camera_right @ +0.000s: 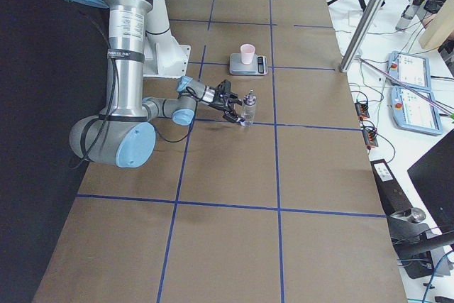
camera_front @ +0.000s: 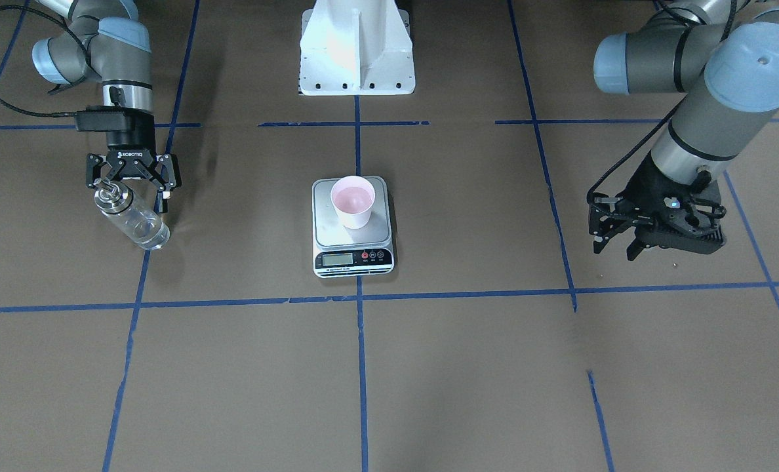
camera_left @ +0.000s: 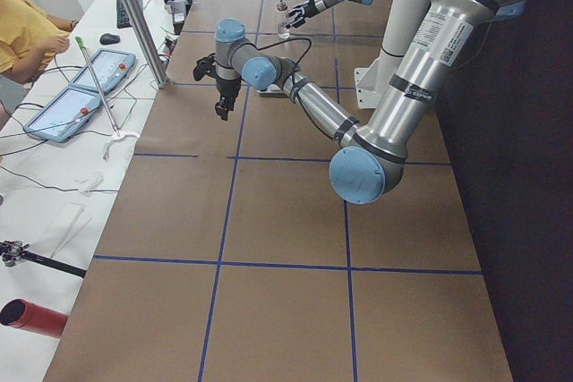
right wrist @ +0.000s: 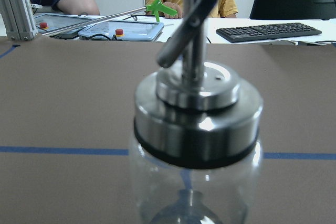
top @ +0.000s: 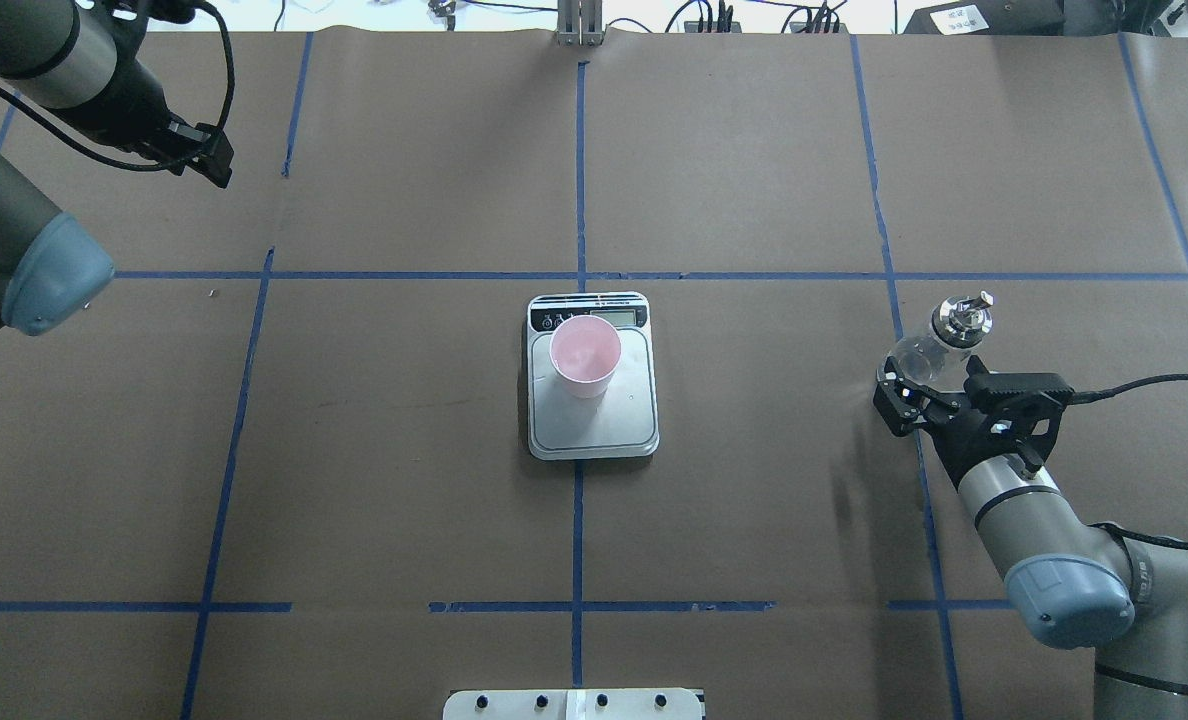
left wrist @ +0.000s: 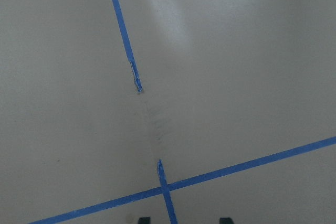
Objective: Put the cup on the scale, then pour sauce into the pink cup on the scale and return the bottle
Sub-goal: 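Grasp the glass sauce bottle with the right gripper and lift it, then carry the bottle with the right gripper toward the pink cup on the scale, then tilt the bottle spout over the pink cup with the right gripper to pour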
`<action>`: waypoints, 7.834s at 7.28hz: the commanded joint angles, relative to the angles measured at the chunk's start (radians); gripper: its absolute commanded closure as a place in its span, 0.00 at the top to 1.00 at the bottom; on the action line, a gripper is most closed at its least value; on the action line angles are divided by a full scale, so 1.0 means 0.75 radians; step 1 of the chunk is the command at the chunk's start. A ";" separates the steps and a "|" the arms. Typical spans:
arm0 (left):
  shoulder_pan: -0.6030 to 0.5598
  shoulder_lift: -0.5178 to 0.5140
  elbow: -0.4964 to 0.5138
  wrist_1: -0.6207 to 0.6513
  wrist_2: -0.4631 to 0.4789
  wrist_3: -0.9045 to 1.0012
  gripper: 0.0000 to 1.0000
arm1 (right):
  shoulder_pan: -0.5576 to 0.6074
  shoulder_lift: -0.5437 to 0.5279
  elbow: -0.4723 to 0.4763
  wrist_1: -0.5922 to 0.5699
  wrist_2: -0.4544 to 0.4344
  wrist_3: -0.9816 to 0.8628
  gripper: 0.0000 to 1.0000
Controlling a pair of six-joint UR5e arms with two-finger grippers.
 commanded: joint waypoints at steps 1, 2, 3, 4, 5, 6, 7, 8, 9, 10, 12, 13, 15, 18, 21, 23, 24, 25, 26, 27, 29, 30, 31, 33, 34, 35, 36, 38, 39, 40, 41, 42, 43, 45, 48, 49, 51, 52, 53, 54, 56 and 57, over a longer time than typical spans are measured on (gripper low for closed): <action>0.001 0.002 0.002 0.008 0.002 0.000 0.54 | 0.089 0.112 -0.187 0.121 0.015 -0.064 1.00; 0.001 0.002 0.002 0.008 0.002 0.000 0.55 | 0.090 0.110 -0.182 0.122 0.009 -0.065 1.00; 0.001 0.002 0.002 0.008 0.002 0.000 0.55 | 0.090 0.110 -0.182 0.122 0.009 -0.065 1.00; 0.001 0.002 0.002 0.010 0.002 0.000 0.55 | 0.090 0.110 -0.184 0.122 0.007 -0.065 1.00; 0.001 0.002 0.002 0.010 0.002 0.000 0.55 | 0.088 0.110 -0.184 0.122 0.003 -0.065 0.99; 0.001 0.002 0.002 0.008 0.002 0.000 0.55 | 0.084 0.108 -0.184 0.122 -0.024 -0.059 0.14; 0.001 0.002 0.004 0.008 0.002 0.000 0.55 | 0.062 0.106 -0.186 0.122 -0.067 -0.055 0.00; 0.001 0.002 0.004 0.008 0.002 0.000 0.55 | 0.057 0.106 -0.182 0.122 -0.077 -0.055 0.00; 0.001 0.002 0.004 0.010 0.002 0.000 0.55 | 0.055 0.106 -0.176 0.122 -0.087 -0.055 0.00; 0.001 0.002 0.004 0.010 0.002 0.000 0.55 | 0.055 0.108 -0.156 0.122 -0.102 -0.065 0.00; 0.001 0.002 0.002 0.010 0.000 0.000 0.55 | 0.055 0.114 -0.137 0.104 -0.126 -0.079 0.00; 0.001 0.002 0.000 0.010 -0.002 -0.002 0.55 | 0.055 0.125 -0.137 0.100 -0.138 -0.154 0.00; 0.001 0.002 -0.002 0.018 -0.002 -0.004 0.55 | 0.051 0.174 -0.135 0.061 -0.130 -0.302 0.00; 0.001 0.004 0.008 0.018 -0.002 -0.004 0.55 | 0.029 0.216 -0.092 0.041 -0.124 -0.461 0.00; 0.001 0.004 0.008 0.018 -0.006 -0.002 0.55 | 0.027 0.349 -0.047 -0.243 -0.151 -0.468 0.00; 0.001 0.004 0.012 0.018 -0.006 0.002 0.55 | 0.019 0.376 -0.016 -0.354 -0.175 -0.522 0.00; -0.001 0.008 0.014 0.014 -0.008 0.018 0.55 | 0.010 0.409 -0.014 -0.391 -0.177 -0.669 0.00; -0.001 0.043 0.006 0.004 -0.012 0.037 0.55 | -0.026 0.413 -0.022 -0.397 -0.254 -0.705 0.00; -0.024 0.049 0.010 0.004 -0.010 0.118 0.56 | -0.061 0.437 -0.024 -0.515 -0.336 -0.774 0.00; -0.046 0.051 0.012 0.006 -0.012 0.155 0.57 | -0.067 0.513 -0.024 -0.672 -0.359 -0.845 0.00; -0.046 0.051 0.014 0.006 -0.012 0.156 0.57 | -0.071 0.577 -0.018 -0.897 -0.359 -0.885 0.00; -0.046 0.051 0.018 0.006 -0.012 0.158 0.57 | -0.073 0.599 -0.024 -0.915 -0.363 -0.901 0.00; -0.046 0.051 0.018 0.006 -0.012 0.156 0.58 | -0.080 0.630 -0.024 -1.048 -0.408 -0.905 0.00; -0.046 0.051 0.018 0.006 -0.012 0.156 0.58 | -0.080 0.760 -0.026 -1.359 -0.443 -0.909 0.00; -0.046 0.051 0.020 0.006 -0.010 0.156 0.58 | -0.082 0.761 -0.028 -1.367 -0.443 -0.909 0.00; -0.046 0.051 0.020 0.006 -0.012 0.156 0.58 | -0.080 0.755 -0.033 -1.375 -0.449 -0.911 0.00; -0.046 0.051 0.020 0.006 -0.012 0.156 0.58 | -0.080 0.753 -0.045 -1.397 -0.478 -0.952 0.00; -0.046 0.051 0.018 0.006 -0.012 0.151 0.59 | -0.080 0.755 -0.049 -1.493 -0.519 -1.059 0.00; -0.046 0.051 0.018 0.006 -0.012 0.149 0.59 | -0.082 0.761 -0.049 -1.560 -0.545 -1.109 0.00; -0.044 0.053 0.020 0.006 -0.012 0.147 0.59 | -0.084 0.763 -0.049 -1.593 -0.550 -1.171 0.00; -0.044 0.053 0.020 0.006 -0.012 0.147 0.59 | -0.084 0.767 -0.049 -1.612 -0.564 -1.268 0.00; -0.044 0.053 0.020 0.006 -0.012 0.143 0.60 | -0.084 0.777 -0.047 -1.612 -0.568 -1.280 0.00; -0.044 0.053 0.020 0.006 -0.012 0.145 0.60 | -0.084 0.789 -0.047 -1.612 -0.568 -1.308 0.00; -0.042 0.053 0.020 0.006 -0.012 0.139 0.61 | -0.084 0.796 -0.045 -1.612 -0.574 -1.453 0.00; -0.042 0.053 0.020 0.006 -0.012 0.137 0.61 | -0.084 0.796 -0.047 -1.614 -0.582 -1.494 0.00; -0.042 0.053 0.020 0.006 -0.012 0.137 0.61 | -0.082 0.793 -0.045 -1.614 -0.593 -1.545 0.00; -0.042 0.053 0.020 0.006 -0.010 0.137 0.61 | -0.084 0.795 -0.043 -1.614 -0.605 -1.548 0.00; -0.040 0.053 0.020 0.006 -0.010 0.137 0.61 | -0.084 0.796 -0.043 -1.614 -0.603 -1.550 0.00; -0.042 0.051 0.020 0.006 -0.010 0.135 0.61 | -0.084 0.791 -0.043 -1.614 -0.603 -1.548 0.00; -0.042 0.053 0.020 0.006 -0.010 0.137 0.61 | -0.084 0.791 -0.043 -1.614 -0.603 -1.548 0.00; -0.042 0.053 0.020 0.006 -0.010 0.135 0.61 | -0.084 0.789 -0.043 -1.614 -0.605 -1.550 0.00; -0.042 0.051 0.020 0.006 -0.010 0.135 0.61 | -0.084 0.787 -0.043 -1.614 -0.605 -1.552 0.00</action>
